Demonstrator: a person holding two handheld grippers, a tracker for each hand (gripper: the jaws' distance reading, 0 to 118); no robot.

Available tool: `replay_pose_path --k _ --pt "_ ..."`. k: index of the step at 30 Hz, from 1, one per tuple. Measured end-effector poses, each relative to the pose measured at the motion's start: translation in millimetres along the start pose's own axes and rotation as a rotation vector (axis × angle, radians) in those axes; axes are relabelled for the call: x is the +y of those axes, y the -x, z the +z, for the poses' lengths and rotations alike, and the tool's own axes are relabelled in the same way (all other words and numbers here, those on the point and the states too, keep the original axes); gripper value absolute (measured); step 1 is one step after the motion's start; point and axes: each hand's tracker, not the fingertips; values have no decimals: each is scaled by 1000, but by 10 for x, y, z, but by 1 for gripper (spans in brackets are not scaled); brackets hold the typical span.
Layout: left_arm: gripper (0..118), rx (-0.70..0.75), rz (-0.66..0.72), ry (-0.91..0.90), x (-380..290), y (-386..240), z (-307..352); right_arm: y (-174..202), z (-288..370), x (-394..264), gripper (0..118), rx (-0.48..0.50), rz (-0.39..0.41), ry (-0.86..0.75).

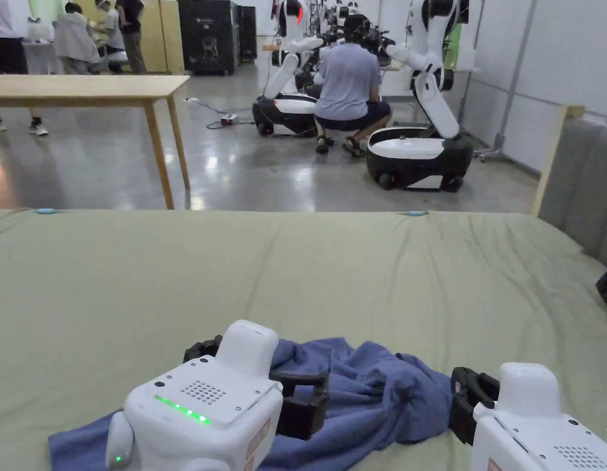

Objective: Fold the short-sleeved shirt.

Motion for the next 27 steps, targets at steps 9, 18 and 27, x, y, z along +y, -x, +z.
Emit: replay_pose_path --k 9,18,27 --pt "0 286 205 224 -707 1752 474 652 -47 -56 3 94 38 18" --pt "67 328 347 432 -1376 3031 -281 703 -252 -133 3 56 45 76" --pt "97 339 237 532 -1489 2564 -769 202 -467 -151 3 -49 -7 143"
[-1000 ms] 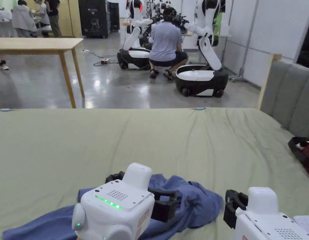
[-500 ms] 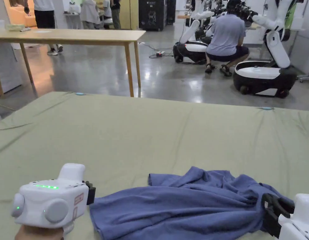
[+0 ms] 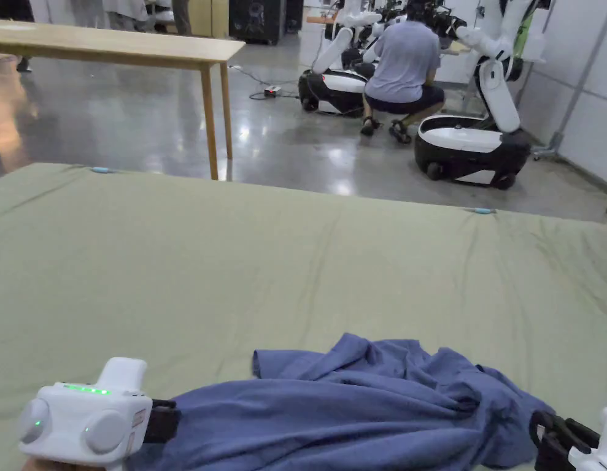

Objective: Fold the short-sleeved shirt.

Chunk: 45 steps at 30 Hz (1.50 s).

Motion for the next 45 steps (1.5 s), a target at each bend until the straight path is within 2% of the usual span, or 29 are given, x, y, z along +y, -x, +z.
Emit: replay_pose_path --k 3,4,5,6,10,11,13,14,15,18,19,20,21,22,23,24,26,29,31,33,38,41,45 --pt "72 -18 -5 -20 -49 -66 56 -344 -220 55 3 -82 -32 37" --pt "51 -61 -22 -68 -55 -91 143 -480 -327 90 3 -98 -56 51" --pt "16 -42 -28 -87 -55 -142 206 -604 -453 127 3 -119 -80 68" --pt "2 3 -45 -110 -59 -184 259 -713 -580 159 3 -131 -99 82" --pt "2 -49 -3 -130 -13 -210 595 -1023 -1209 277 3 -205 -107 179" --pt "2 -55 4 -130 23 -205 642 -1051 -1343 286 13 -214 -98 204" --pt "2 -58 2 -138 30 -274 756 -1097 -1602 276 86 -181 -102 256" --pt "2 -57 -1 -141 32 -317 796 -1099 -1712 257 110 -160 -101 288" --pt "2 -61 -6 -139 106 -286 769 -1079 -1799 234 117 -142 -91 312" --pt "2 -60 -17 -138 122 -385 800 -973 -1948 151 116 -168 -33 317" --pt "2 -60 -19 -131 174 -347 713 -960 -2000 121 111 -180 -14 351" --pt "2 -55 -20 -128 174 -368 706 -959 -2037 91 95 -171 -9 412" --pt "2 -53 -20 -127 170 -380 698 -963 -2057 63 42 -140 -15 442" --pt "2 -50 -18 -123 167 -395 689 -944 -2050 32 21 -94 -27 458" --pt "2 -43 -14 -119 191 -363 615 -934 -2025 11 16 -115 -22 446" --pt "2 -38 -13 -116 192 -367 606 -933 -1985 11 13 -67 -32 427" --pt "2 -31 4 -115 205 -339 595 -952 -1867 85 13 -68 -35 401" --pt "2 -44 61 -168 287 -171 705 -1039 -1586 340 13 -73 -90 289" --pt "2 -27 82 -223 386 -58 867 -1088 -1345 613 13 -55 -148 228" --pt "2 -14 97 -286 536 46 1095 -1114 -1123 910 13 -19 -162 175" --pt "1 5 79 -457 1103 170 1772 -878 -572 1719 13 32 -86 44" --pt "1 3 97 -547 1480 267 2173 -763 -302 2181 13 24 -40 -59" --pt "1 45 42 -636 1989 301 2566 -676 -37 2754 13 3 -14 -179"
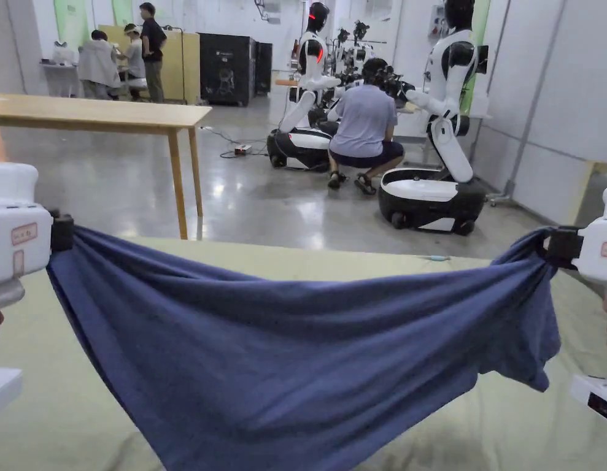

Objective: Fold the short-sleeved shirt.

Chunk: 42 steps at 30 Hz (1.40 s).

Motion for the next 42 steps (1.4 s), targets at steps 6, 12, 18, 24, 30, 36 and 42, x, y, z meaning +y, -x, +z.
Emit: replay_pose_path --k 6,12,18,24,30,36,42 --pt "1 27 -8 -127 811 -7 -168 41 63 767 13 -18 -21 -151" --pt "1 42 -31 -129 1062 -33 -607 96 -200 935 13 -48 22 -171" --pt "1 28 28 -43 228 -187 -1120 48 -770 188 13 -87 11 -81" --pt "1 -9 78 -8 -387 -218 -1125 -118 -803 -461 13 -103 -31 -64" --pt "2 -107 21 108 -987 -150 -348 -355 -159 -1235 13 -48 51 53" --pt "1 -143 151 389 -2130 84 448 -533 356 -2525 13 -31 170 288" --pt "27 -154 170 532 -3056 139 624 -664 548 -3404 66 -87 98 440"
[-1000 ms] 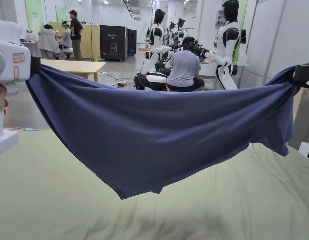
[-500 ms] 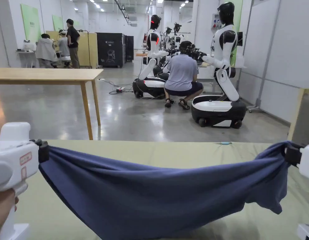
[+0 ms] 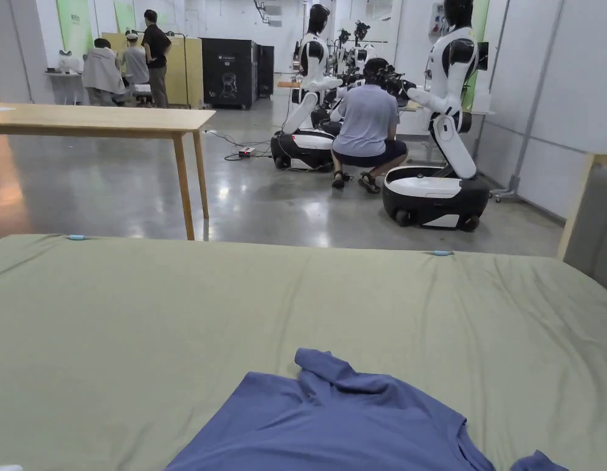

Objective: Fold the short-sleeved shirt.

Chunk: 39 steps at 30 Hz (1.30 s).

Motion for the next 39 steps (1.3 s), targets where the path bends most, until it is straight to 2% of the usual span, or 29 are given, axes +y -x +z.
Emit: replay_pose_path --k 1,3,4,5,6,10,12,14,15,16,17,18,19,21,24,29,30,32,35,36,39 --pt "57 12 -3 -2 -21 -22 15 -34 10 4 89 -6 -19 7" --pt "82 119 -64 -62 45 -148 184 -29 180 110 94 -37 -16 -5" --pt "95 148 -98 -119 95 -246 300 4 325 201 98 -42 -2 -69" --pt "112 145 -131 -236 157 -375 463 75 501 324 103 -25 11 -152" --pt "113 111 -146 -369 243 -541 618 165 650 453 104 2 21 -223" --pt "113 69 -198 -617 525 -1126 865 665 1050 886 110 87 -14 -448" --pt "113 47 -229 -683 578 -1341 874 932 1162 1018 110 129 -21 -517" --pt "113 56 -231 -656 640 -1552 856 1168 1229 1054 108 113 9 -593" --pt "108 60 -237 -643 652 -1608 845 1248 1250 1066 92 133 24 -603" --pt "93 50 -237 -632 646 -1566 816 1305 1269 1072 61 141 22 -608" --pt "62 36 -230 -613 657 -1578 815 1376 1280 1082 24 132 20 -610" --pt "8 44 -216 -592 673 -1572 803 1437 1274 1097 7 112 21 -612" --pt "0 55 -218 -576 679 -1546 785 1465 1280 1092 7 108 22 -616" --pt "0 25 -200 -535 648 -1351 773 1481 1290 1104 7 185 28 -598" --pt "0 74 -178 -457 569 -982 782 1556 1273 1066 7 175 74 -594" --pt "0 172 -54 -298 356 -229 796 1664 1131 992 7 206 88 -546" --pt "17 196 -40 -287 293 -108 755 1700 1089 979 7 213 89 -533" --pt "77 198 -11 -247 194 20 688 1773 1000 953 7 233 92 -508" --pt "118 124 24 -105 81 144 399 1881 847 923 7 246 96 -469" --pt "115 120 23 -126 77 106 337 1908 808 915 7 251 94 -457" --pt "115 150 -5 -27 52 58 -50 1964 695 890 7 256 93 -425"
